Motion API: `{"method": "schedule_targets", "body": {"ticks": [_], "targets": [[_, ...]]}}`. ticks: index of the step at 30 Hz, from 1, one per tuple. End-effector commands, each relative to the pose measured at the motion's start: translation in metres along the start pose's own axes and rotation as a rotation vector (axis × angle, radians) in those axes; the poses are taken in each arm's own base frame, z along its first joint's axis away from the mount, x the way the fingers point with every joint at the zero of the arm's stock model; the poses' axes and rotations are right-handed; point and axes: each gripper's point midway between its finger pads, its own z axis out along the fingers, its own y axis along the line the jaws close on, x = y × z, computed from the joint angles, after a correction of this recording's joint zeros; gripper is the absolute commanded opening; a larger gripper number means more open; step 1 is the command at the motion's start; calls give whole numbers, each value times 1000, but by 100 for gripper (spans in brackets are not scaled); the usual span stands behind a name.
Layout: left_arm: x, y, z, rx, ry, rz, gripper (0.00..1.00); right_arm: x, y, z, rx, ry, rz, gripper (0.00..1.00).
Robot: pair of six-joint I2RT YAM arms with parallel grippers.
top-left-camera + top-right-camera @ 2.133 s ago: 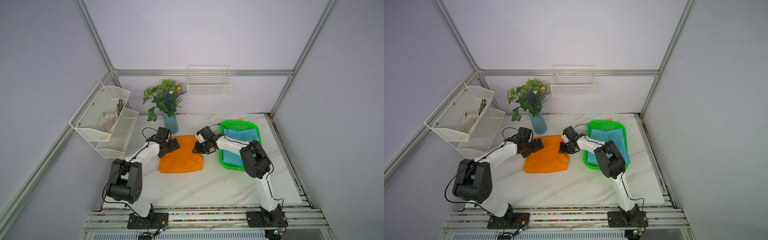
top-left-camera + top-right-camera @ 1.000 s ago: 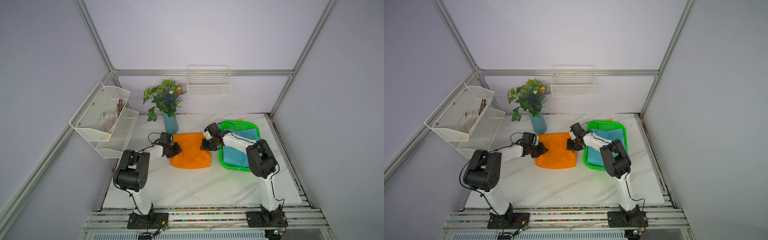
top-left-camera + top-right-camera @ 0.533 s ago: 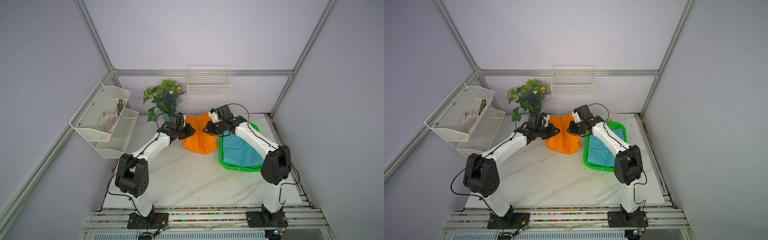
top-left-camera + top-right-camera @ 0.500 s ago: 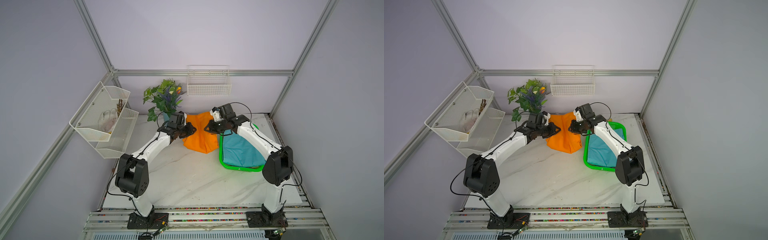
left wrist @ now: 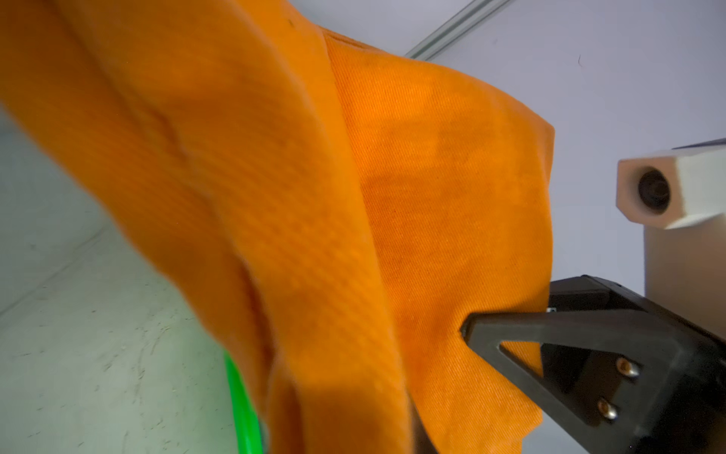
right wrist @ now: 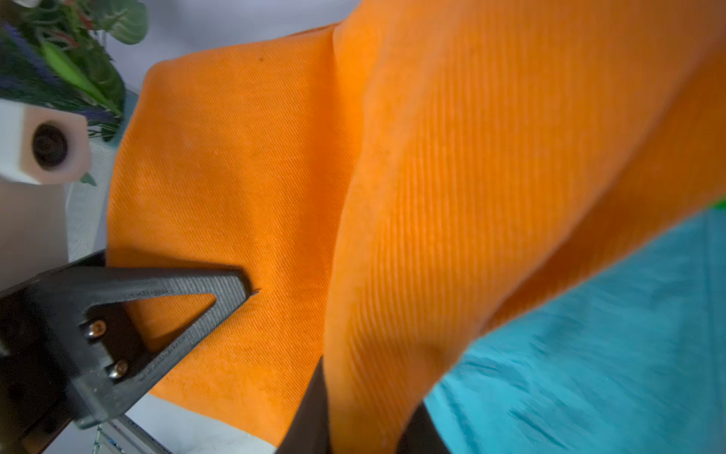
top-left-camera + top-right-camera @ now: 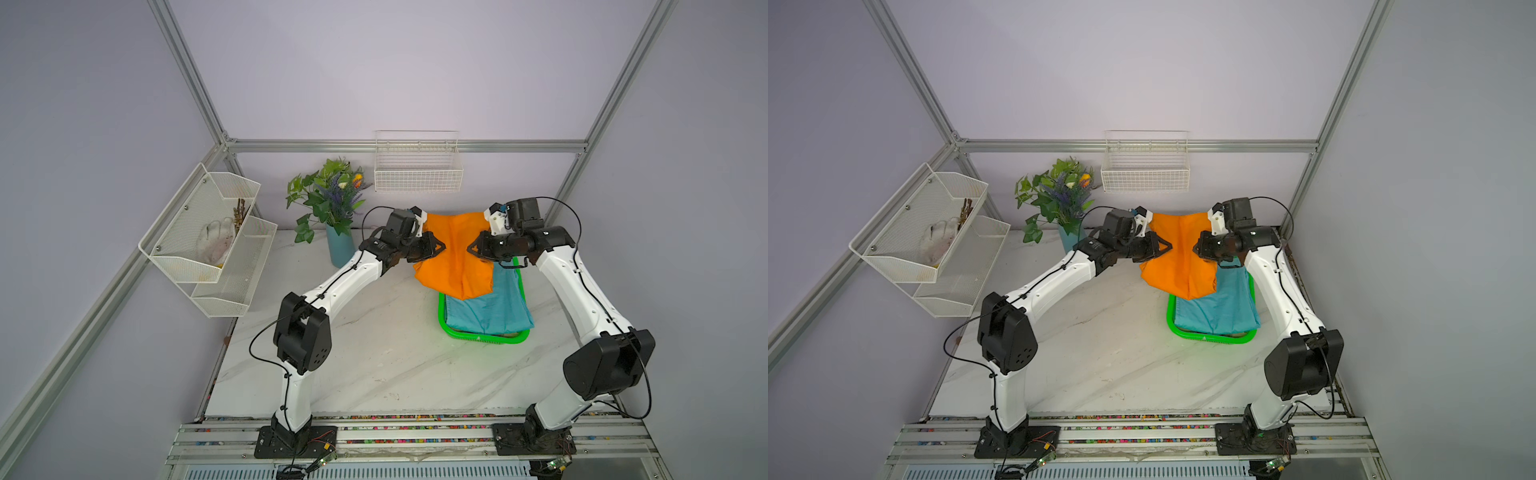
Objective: Put the folded long pants in the basket
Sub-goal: Place the long pant in the basket.
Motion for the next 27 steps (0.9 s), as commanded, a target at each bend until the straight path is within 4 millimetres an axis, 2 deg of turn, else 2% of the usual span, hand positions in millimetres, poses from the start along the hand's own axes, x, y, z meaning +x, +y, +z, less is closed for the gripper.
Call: {"method": "schedule_targets", "body": {"ticks": [1, 5, 6, 7, 10, 12, 14, 20, 21, 23, 24, 25, 27], "targets": [[24, -53, 12, 137, 88, 45, 0, -7, -30, -25, 77, -59, -8, 0], [53, -54, 35, 136, 150, 48, 0, 1, -68, -32, 151, -63, 60, 0], [58, -55, 38, 135, 160, 49, 0, 3, -75, -32, 169, -61, 77, 0], [64, -54, 42, 128, 170, 50, 0, 1, -77, -44, 188, -90, 85, 0], [76, -53, 50, 117, 187, 54, 0, 4, -98, -43, 249, -93, 108, 0], [81, -50, 54, 100, 194, 50, 0, 6, -109, -37, 277, -82, 124, 0], [86, -44, 60, 88, 205, 40, 0, 10, -126, -24, 320, -52, 151, 0], [91, -16, 70, -1, 200, 15, 0, 35, -149, 16, 325, 12, 179, 0], [90, -13, 70, -11, 193, 15, 0, 38, -154, 19, 342, 11, 188, 9], [86, -10, 70, -20, 181, 13, 13, 37, -157, 17, 357, -5, 196, 39], [83, -10, 69, -20, 176, 13, 27, 34, -157, 14, 366, -16, 197, 54], [81, -9, 68, -20, 170, 11, 44, 30, -157, 9, 379, -34, 198, 61], [71, -9, 64, -17, 154, -1, 97, 17, -160, -11, 438, -100, 193, 73]]}}
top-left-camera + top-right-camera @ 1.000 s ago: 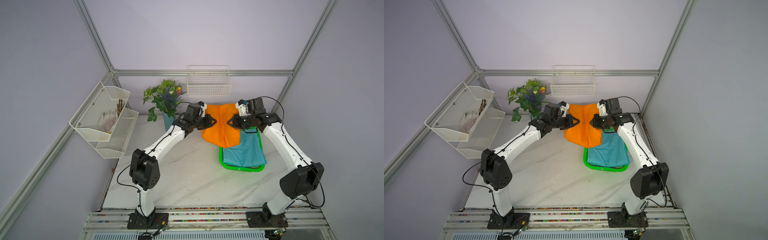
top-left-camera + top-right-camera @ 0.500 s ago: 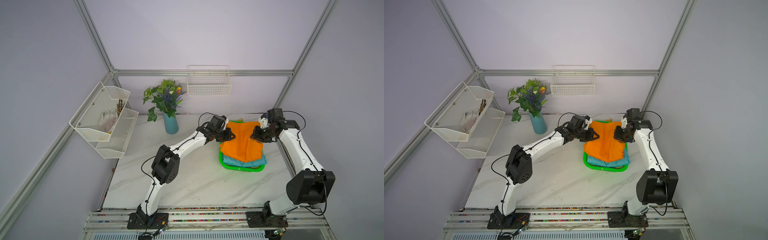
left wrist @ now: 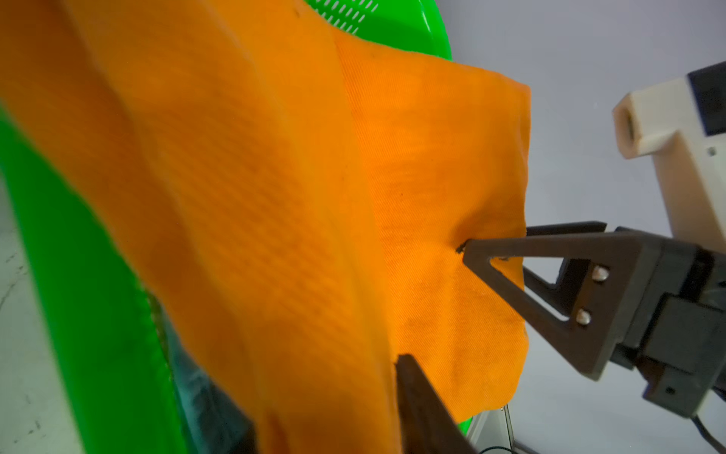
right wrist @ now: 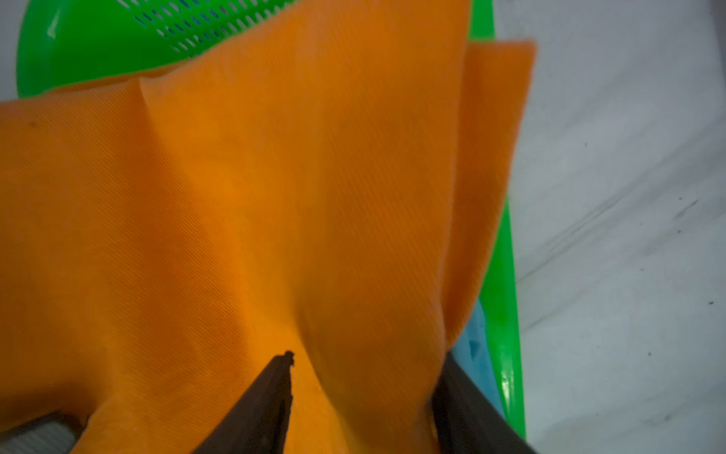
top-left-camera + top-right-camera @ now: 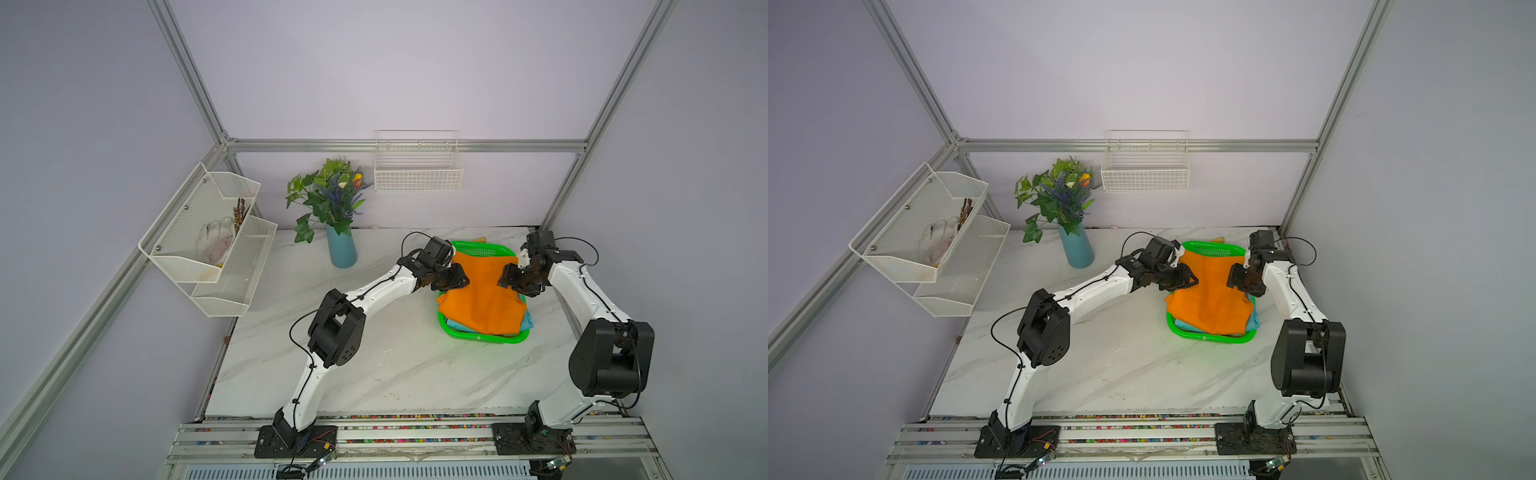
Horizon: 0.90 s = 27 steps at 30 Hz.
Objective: Put the folded long pants in the basket
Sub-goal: Place the long pant in the basket, then reset both arms
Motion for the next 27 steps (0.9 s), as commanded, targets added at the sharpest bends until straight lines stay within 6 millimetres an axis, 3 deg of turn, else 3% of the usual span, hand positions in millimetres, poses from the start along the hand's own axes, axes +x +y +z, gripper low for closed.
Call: {"method": "schedule_targets", "body": {"ticks": [1, 4, 7, 10, 14, 16, 17, 18, 19, 22, 27], "targets": [[-25, -35, -27, 102, -56, 33, 100, -52, -7, -46, 68, -251, 21, 80], [-46, -35, -51, 110, -90, 52, 100, -69, -14, -88, 124, -387, 41, 91], [-78, -26, -98, 56, -195, 109, 100, -75, -14, -114, 122, -488, 45, 94], [-104, -4, -156, -24, -310, 196, 100, -68, -8, -121, 84, -566, -43, 94], [-111, 60, -229, -256, -455, 310, 100, -46, -29, -110, 108, -696, 6, 94], [-97, 103, -251, -381, -481, 370, 100, -33, -42, -104, 116, -773, 54, 94], [-92, 118, -273, -457, -527, 396, 100, -26, -44, -100, 105, -813, 41, 93], [-83, 136, -289, -544, -555, 441, 100, -21, -41, -99, 79, -862, 7, 92], [-67, 160, -291, -615, -533, 493, 100, -14, -36, -96, 40, -888, -38, 91], [-29, 202, -325, -773, -599, 593, 100, 5, -24, -86, -75, -947, -92, 90], [24, 291, -379, -869, -747, 306, 100, 31, -18, -54, -136, -961, -182, 89]]}}
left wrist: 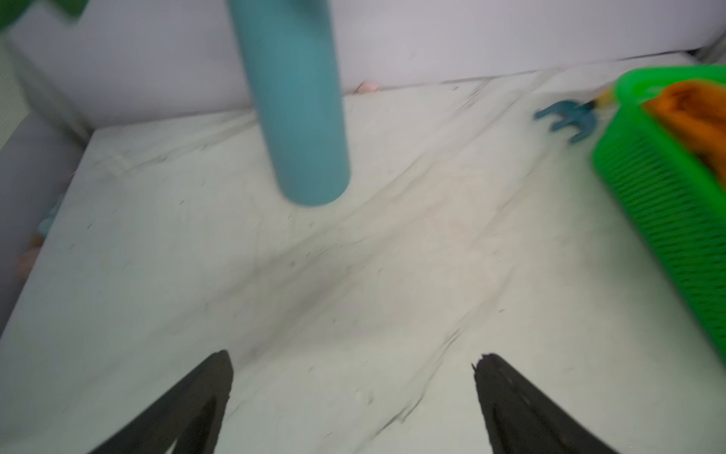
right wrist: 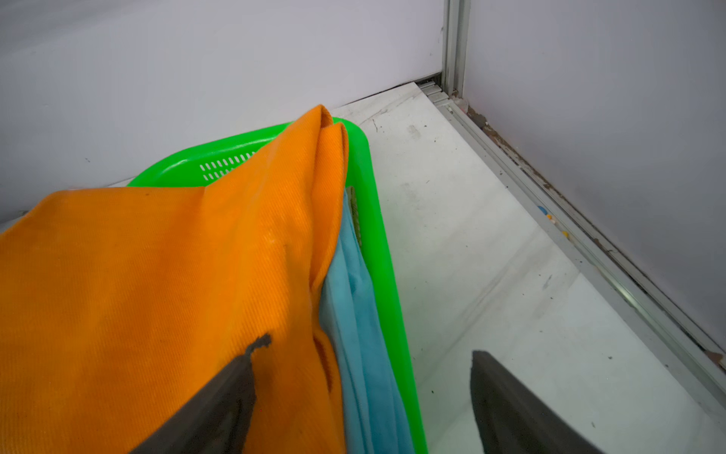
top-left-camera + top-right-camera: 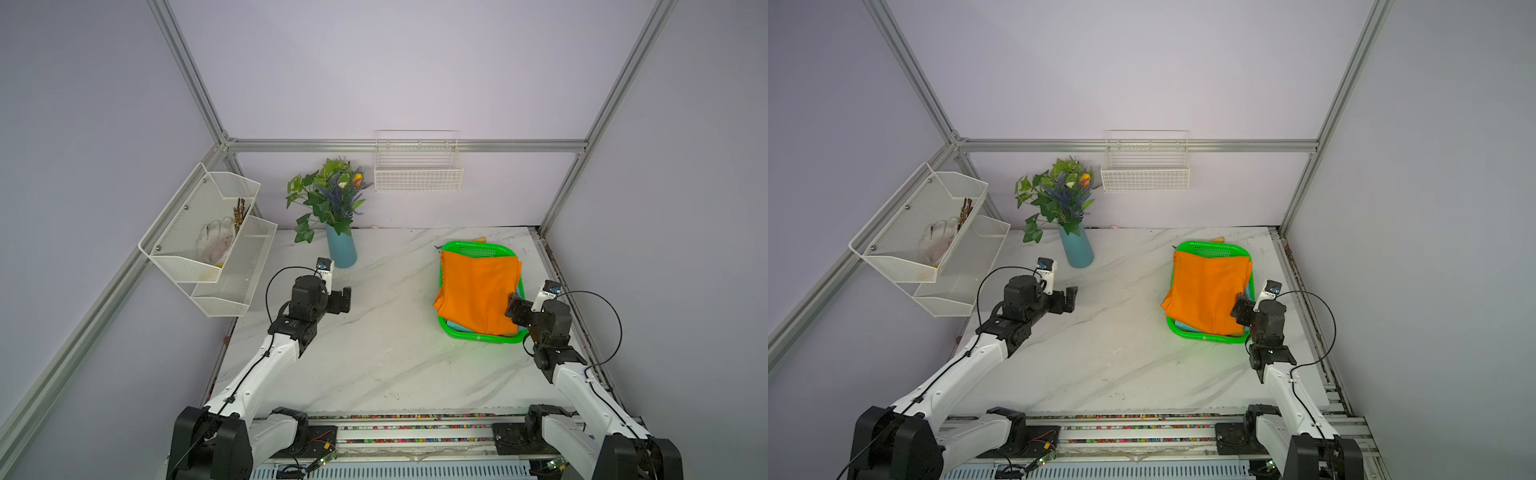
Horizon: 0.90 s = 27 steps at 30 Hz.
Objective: Put the folded long pants in the basket
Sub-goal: Reset both arms
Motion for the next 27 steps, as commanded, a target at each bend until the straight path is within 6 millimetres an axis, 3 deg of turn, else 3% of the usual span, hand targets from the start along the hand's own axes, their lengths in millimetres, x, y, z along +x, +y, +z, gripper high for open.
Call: {"method": "schedule_targets", "body": {"ticks": [1, 4, 8, 14, 19, 27], "targets": [[-2, 58, -11, -148, -128, -87, 100, -21, 19, -4, -105, -194, -75, 89], [24, 70, -10, -184, -115, 10, 100, -3, 12, -1, -87, -205, -127, 89], [50, 86, 0, -195, -132, -29, 100, -4, 16, 10, -99, -217, -147, 90], [33, 91, 19, -168, -179, -34, 100, -16, 29, 24, -158, -278, -129, 90], [15, 97, 35, -175, -254, -45, 100, -2, 35, 39, -168, -285, -137, 99], [15, 101, 47, -182, -202, -36, 100, 3, 33, 55, -142, -230, -131, 99]]}}
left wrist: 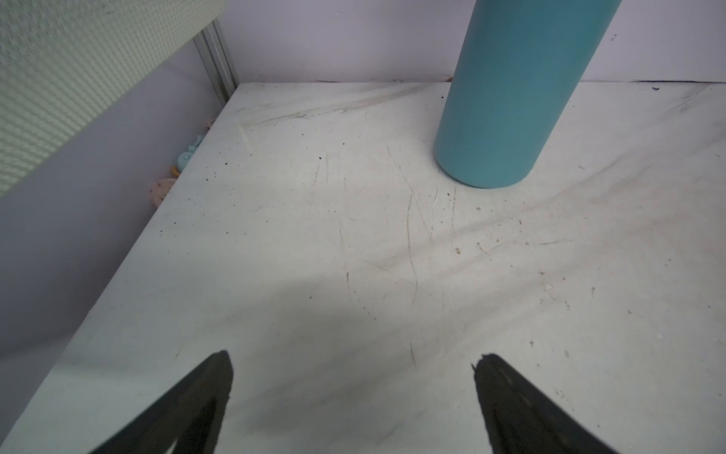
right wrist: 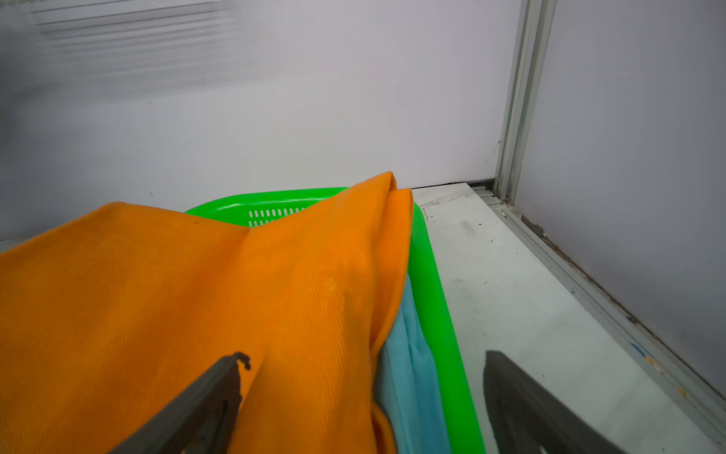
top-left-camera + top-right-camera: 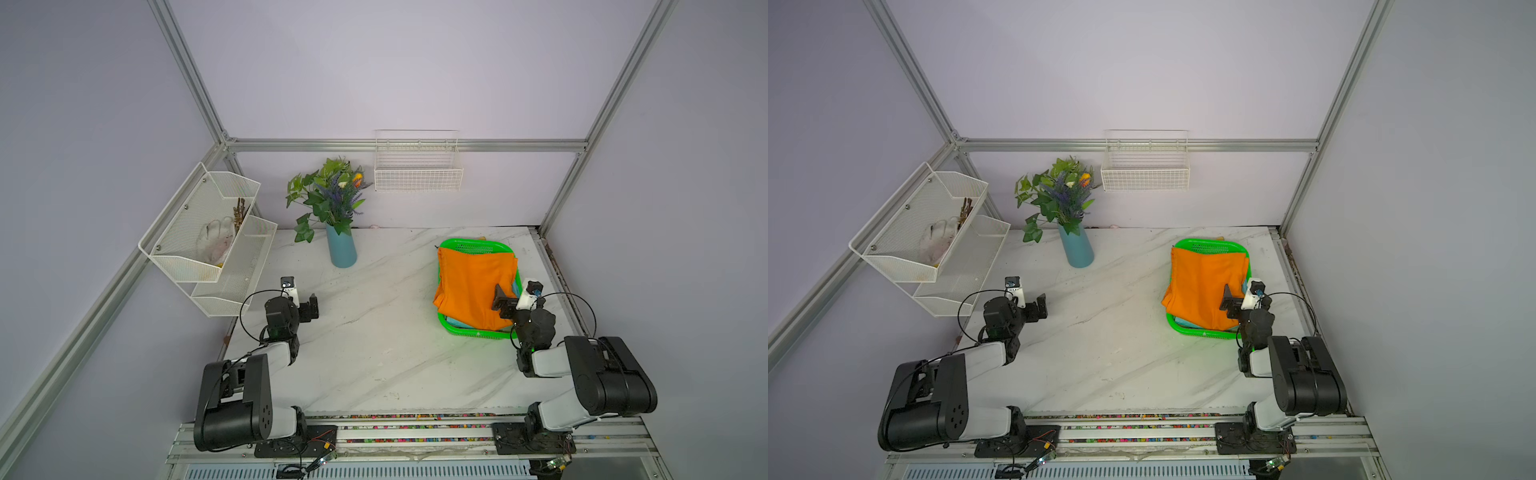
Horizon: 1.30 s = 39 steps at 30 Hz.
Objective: Put the folded long pants in the basket
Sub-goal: Reset both arms
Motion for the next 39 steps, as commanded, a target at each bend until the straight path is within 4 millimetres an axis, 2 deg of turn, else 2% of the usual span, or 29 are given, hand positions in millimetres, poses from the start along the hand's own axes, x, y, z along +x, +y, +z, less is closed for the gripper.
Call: {"method": "schedule_targets", "body": {"ticks": [1, 4, 8, 10, 13, 17, 20, 24, 26, 28, 31, 36, 37, 39], "targets": [[-22, -3, 6, 32, -54, 30, 100, 7, 4, 8, -1, 43, 2, 99], [-12, -13, 21, 90, 30, 47, 100, 6, 4, 9, 5, 42, -4, 99], [-8, 21, 30, -53, 71, -62, 100, 6, 4, 8, 7, 41, -3, 99], [-8, 28, 29, -58, 66, -88, 100, 6, 4, 8, 7, 41, -4, 99], [-16, 10, 19, 43, 30, -92, 100, 6, 4, 8, 7, 41, -4, 99], [-18, 7, 18, 61, -48, -216, 100, 6, 4, 9, 7, 40, -4, 99], [-15, -7, 31, 113, -1, -167, 100, 6, 5, 9, 3, 42, -7, 99], [-13, -48, 20, 138, -76, 31, 100, 7, 17, 12, -64, 55, -36, 99], [-3, -43, 14, 60, -96, 40, 100, 7, 18, 13, -67, 59, -41, 99], [-9, -32, 12, -3, -186, 10, 100, 7, 18, 12, -67, 58, -40, 99], [-4, -33, 18, 2, -91, 4, 100, 7, 18, 12, -67, 57, -41, 99], [-6, -33, 16, 2, -130, 8, 100, 7, 18, 14, -66, 60, -41, 99], [-6, -33, 16, 1, -126, 8, 100, 17, 16, 17, -57, 92, -37, 99], [-6, -33, 16, 1, -122, 5, 100, 17, 17, 17, -57, 87, -39, 99]]}}
